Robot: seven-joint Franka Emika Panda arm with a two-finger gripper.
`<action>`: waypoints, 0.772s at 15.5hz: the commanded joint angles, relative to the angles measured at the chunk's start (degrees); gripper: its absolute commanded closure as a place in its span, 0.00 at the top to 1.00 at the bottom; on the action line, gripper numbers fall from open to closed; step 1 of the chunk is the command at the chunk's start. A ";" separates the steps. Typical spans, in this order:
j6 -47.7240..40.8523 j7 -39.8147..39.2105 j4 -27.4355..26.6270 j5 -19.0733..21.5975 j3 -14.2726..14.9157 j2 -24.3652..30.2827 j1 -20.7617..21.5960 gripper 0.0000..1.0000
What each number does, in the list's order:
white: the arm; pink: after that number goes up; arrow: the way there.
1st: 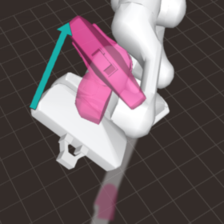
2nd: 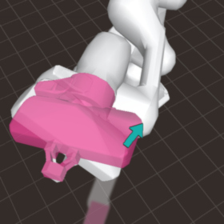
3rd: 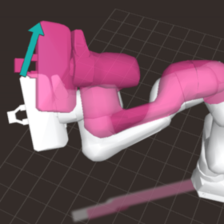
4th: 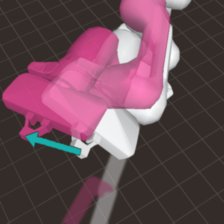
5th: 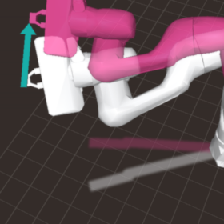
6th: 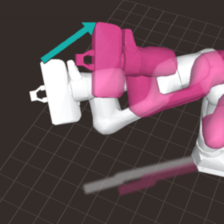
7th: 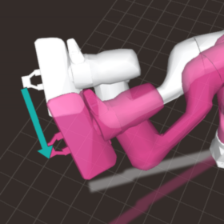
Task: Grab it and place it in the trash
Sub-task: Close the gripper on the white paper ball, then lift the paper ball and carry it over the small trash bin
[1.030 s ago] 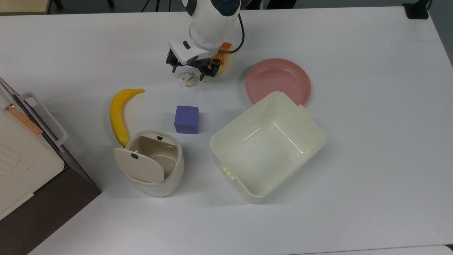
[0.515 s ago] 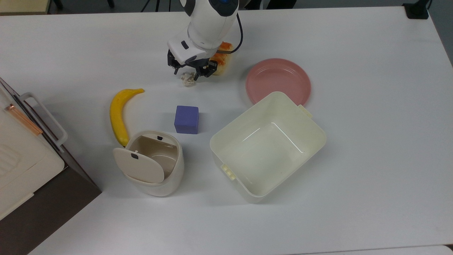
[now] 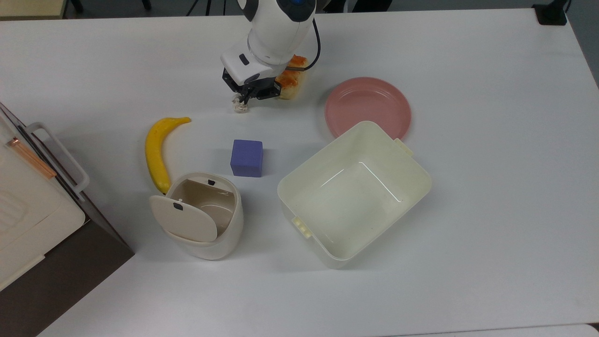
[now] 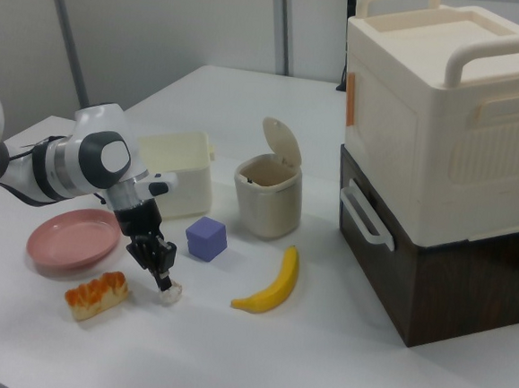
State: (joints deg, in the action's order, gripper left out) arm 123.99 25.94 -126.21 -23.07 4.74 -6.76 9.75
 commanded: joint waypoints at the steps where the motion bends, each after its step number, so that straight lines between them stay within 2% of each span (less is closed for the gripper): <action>1: 0.99 0.34 -0.44 -1.45 0.53 0.43 0.18 0.00; 4: 0.46 -0.98 2.01 -1.28 0.44 0.96 0.18 0.00; 6: -0.24 -1.42 5.60 -0.40 0.44 1.40 -0.60 0.00; 12: -0.69 -3.71 17.12 7.50 0.53 1.49 -2.10 0.00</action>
State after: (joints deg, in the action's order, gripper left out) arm 124.00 24.29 -113.89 -19.69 4.76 -5.81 8.40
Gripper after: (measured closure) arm 0.969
